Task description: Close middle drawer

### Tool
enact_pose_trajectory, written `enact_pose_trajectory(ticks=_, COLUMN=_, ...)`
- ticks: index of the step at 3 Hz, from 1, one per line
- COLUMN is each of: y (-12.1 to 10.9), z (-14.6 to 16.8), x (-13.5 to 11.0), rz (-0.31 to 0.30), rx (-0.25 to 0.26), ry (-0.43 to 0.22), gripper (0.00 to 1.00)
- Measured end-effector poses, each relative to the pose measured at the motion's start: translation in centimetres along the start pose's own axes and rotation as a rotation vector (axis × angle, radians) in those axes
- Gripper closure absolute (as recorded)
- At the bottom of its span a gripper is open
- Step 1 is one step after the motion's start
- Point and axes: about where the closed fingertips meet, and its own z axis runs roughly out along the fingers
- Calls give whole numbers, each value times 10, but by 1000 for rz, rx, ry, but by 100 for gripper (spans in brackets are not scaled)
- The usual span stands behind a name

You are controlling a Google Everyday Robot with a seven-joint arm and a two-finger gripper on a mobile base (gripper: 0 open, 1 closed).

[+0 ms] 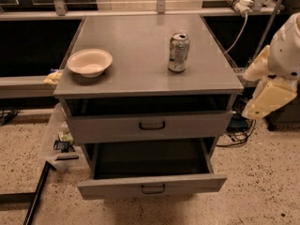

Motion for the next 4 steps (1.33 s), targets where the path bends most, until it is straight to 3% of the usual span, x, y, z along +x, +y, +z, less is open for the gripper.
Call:
enact_pose_trajectory(ticks=1, y=16, z=19, x=-6, rz=19, rx=5, ry=-59, gripper=66)
enact_pose_trajectory(ticks=2, y=54, z=69, x=-14, rz=69, rx=-27, ry=-160, gripper=89)
enact_pose_trajectory(ticks=3, y=96, z=129, x=-27, rz=113, rx=-73, ry=-251, gripper=100)
enact_pose_trajectory(ticks=4, y=109, z=154, x=-23, rz=131, rx=-69, ry=-246, gripper=100)
